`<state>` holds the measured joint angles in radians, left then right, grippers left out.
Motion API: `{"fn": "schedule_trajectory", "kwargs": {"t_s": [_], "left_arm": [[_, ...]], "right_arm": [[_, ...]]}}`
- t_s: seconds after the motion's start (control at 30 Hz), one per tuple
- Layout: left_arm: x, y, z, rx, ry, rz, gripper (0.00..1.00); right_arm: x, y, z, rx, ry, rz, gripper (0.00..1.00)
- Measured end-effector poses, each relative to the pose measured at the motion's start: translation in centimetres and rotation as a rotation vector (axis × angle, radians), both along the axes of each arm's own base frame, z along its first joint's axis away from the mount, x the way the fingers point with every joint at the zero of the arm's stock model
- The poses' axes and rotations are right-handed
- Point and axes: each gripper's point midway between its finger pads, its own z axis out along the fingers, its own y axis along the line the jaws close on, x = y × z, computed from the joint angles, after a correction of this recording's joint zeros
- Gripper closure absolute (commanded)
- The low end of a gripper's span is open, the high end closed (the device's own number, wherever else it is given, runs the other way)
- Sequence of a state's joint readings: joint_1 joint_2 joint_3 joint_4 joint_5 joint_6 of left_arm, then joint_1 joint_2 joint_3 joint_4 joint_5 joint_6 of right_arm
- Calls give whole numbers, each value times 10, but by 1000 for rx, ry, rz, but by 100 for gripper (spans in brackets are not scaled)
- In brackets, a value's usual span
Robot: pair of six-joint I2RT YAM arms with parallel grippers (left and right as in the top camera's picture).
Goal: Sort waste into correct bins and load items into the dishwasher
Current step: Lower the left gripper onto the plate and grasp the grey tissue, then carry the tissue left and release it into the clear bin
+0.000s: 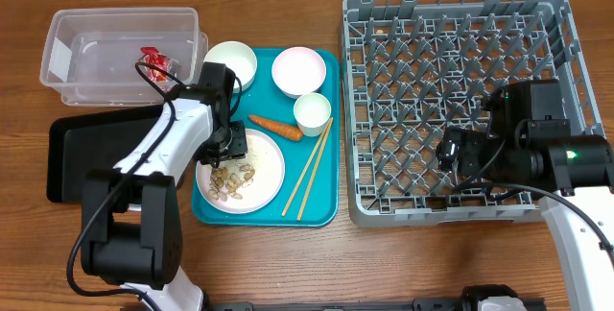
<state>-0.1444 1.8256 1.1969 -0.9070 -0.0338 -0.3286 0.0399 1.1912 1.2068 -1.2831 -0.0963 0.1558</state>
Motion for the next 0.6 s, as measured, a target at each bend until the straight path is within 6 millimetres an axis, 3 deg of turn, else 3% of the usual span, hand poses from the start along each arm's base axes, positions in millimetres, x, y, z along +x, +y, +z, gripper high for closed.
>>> {"fn": "schedule_trajectory", "kwargs": {"t_s": [0.33,0.43,0.6], "left_arm": [[-3,1,-4,4,20,-10,91],[-6,1,-1,6,35,-22,96],[4,1,21,14,27,-33,96]], "right_arm": [[0,0,0,0,0,0,0],[0,0,0,0,0,0,0],[0,0,0,0,1,-1,0]]}}
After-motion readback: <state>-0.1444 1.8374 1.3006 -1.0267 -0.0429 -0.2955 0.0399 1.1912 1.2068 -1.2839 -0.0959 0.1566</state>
